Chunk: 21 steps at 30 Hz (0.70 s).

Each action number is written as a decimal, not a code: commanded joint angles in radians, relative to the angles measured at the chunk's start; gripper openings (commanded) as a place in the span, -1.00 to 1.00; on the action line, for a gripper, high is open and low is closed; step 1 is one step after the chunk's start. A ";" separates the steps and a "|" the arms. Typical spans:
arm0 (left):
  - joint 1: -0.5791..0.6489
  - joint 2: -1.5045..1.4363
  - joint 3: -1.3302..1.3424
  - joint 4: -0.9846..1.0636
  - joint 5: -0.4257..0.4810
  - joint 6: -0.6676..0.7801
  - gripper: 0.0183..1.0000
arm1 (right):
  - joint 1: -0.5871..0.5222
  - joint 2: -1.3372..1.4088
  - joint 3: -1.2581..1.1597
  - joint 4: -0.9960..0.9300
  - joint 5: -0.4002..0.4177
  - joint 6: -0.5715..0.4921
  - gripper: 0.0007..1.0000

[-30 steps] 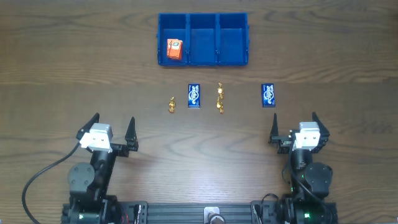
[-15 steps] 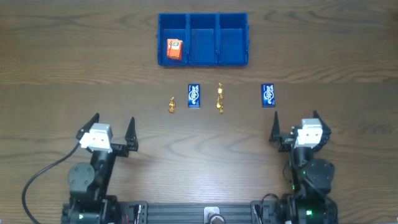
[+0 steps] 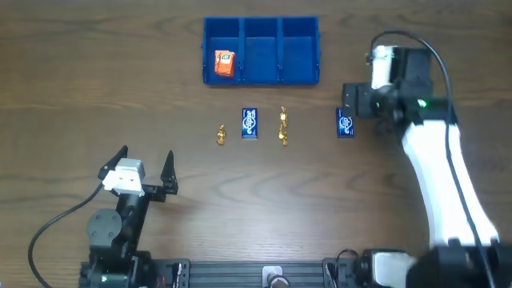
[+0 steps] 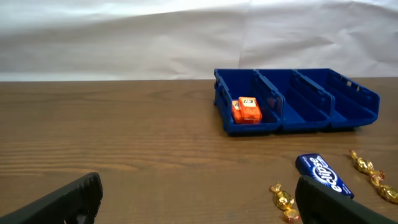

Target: Sort Candies Into Trays

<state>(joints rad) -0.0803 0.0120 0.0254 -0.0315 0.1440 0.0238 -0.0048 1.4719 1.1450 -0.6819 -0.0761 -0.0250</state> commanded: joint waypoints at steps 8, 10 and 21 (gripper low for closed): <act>0.003 -0.004 -0.021 -0.032 0.012 0.006 1.00 | 0.001 0.367 0.018 0.029 -0.052 0.063 1.00; 0.003 -0.004 -0.021 -0.032 0.012 0.006 1.00 | 0.013 0.390 0.017 0.029 -0.010 0.068 1.00; 0.003 -0.004 -0.021 -0.032 0.012 0.006 1.00 | 0.064 0.404 0.011 0.053 0.114 0.107 1.00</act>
<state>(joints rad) -0.0803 0.0120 0.0254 -0.0315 0.1440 0.0238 0.0502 1.8591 1.1469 -0.6331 0.0116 0.0681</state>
